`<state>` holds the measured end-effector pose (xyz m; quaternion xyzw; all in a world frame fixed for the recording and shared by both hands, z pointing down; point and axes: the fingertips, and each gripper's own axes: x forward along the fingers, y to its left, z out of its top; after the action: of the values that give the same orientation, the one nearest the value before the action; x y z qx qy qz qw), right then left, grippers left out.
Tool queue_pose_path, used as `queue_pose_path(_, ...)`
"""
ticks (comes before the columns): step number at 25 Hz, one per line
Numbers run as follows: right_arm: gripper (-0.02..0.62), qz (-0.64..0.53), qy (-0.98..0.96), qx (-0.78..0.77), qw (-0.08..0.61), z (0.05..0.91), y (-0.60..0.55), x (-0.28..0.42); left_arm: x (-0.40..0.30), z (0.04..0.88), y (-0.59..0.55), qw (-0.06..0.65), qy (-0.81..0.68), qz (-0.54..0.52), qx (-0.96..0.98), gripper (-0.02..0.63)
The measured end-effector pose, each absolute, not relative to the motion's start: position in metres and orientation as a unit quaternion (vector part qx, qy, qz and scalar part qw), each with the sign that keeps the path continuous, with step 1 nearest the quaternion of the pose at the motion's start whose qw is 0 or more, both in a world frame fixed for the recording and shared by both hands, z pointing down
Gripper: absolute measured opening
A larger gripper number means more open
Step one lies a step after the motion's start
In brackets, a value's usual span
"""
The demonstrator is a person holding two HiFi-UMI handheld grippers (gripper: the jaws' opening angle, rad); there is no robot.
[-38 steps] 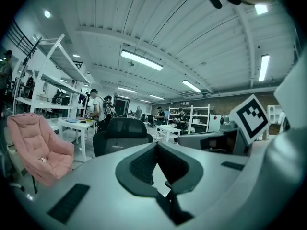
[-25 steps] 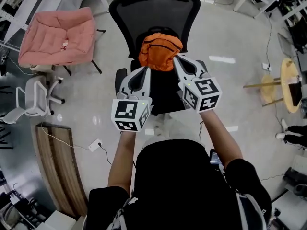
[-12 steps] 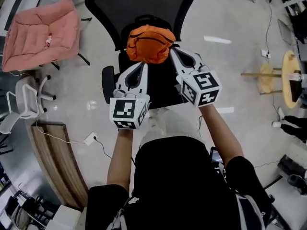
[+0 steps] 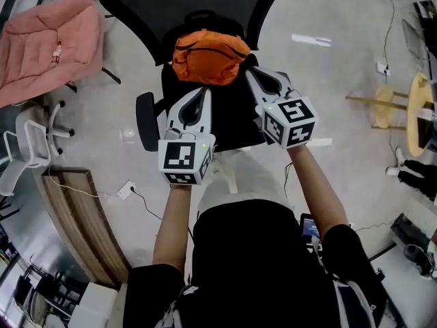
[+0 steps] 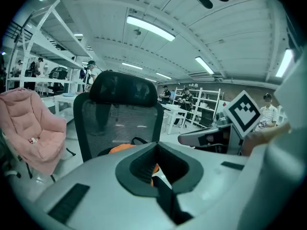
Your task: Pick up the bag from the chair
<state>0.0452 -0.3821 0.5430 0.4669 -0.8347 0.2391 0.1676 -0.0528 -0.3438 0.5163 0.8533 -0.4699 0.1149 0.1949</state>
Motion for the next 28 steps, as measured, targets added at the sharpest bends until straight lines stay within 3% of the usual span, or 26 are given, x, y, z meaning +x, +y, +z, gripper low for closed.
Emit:
queue_pose_path(6, 0.013, 0.235, -0.837, 0.458, 0.186, 0.572, -0.402, 0.052, -0.056, 0.542, -0.362, 0.206, -0.486, 0.125, 0.84, 0.009)
queue_pose_path(18, 0.184, 0.237, -0.849, 0.412, 0.231, 0.636, -0.444, 0.054, -0.04, 0.591, -0.398, 0.221, -0.493, 0.138, 0.83, 0.009)
queue_pose_path(28, 0.265, 0.233, -0.849, 0.384, 0.277, 0.686, -0.48, 0.056, -0.043, 0.628, -0.422, 0.236, -0.504, 0.148, 0.818, 0.009)
